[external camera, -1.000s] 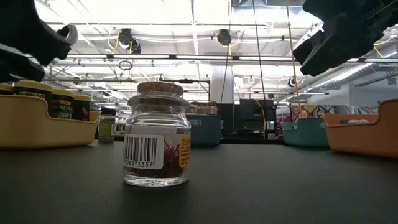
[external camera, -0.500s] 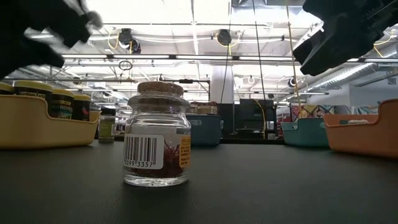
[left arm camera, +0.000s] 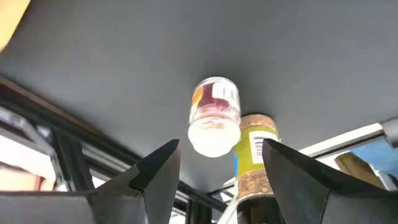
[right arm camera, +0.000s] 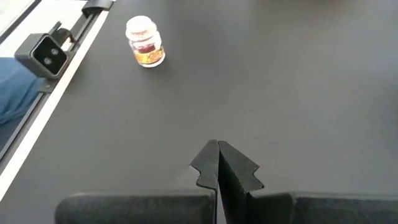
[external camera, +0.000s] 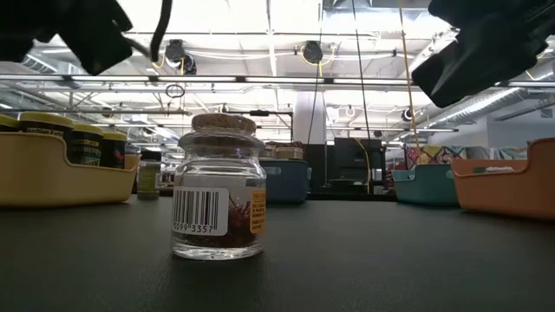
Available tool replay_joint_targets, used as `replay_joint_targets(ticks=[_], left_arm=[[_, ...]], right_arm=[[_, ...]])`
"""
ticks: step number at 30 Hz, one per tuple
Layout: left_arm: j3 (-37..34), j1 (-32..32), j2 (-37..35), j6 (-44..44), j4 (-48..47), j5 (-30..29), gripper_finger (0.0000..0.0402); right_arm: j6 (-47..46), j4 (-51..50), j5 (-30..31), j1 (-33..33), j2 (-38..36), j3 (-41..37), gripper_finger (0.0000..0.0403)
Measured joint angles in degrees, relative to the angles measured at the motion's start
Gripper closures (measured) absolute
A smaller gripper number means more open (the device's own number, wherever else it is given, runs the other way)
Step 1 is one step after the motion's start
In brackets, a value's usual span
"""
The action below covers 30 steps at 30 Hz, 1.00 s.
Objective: Sort spices by type
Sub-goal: Put the small brown seasoning bottle into the orange bin
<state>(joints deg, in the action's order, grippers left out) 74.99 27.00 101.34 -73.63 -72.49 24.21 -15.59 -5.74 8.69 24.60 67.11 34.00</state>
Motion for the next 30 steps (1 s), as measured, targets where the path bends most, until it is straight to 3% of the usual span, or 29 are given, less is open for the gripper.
replay_joint_targets(ticks=[9, 24, 30], left_arm=[[-0.42, 1.58, -0.02, -8.28, 0.16, 1.11, 0.0173], [-0.42, 5.24, -0.02, -9.59, 2.67, -0.61, 0.0173], [-4.28, 5.68, -0.02, -9.89, 4.51, 0.09, 0.0173]], right_arm=[[0.18, -1.54, -0.07, 1.75, 0.00, 0.00, 0.0403], [-0.20, -2.58, -0.07, 1.77, 0.00, 0.00, 0.0403], [-0.20, -2.64, -0.07, 1.77, 0.00, 0.00, 0.0403]])
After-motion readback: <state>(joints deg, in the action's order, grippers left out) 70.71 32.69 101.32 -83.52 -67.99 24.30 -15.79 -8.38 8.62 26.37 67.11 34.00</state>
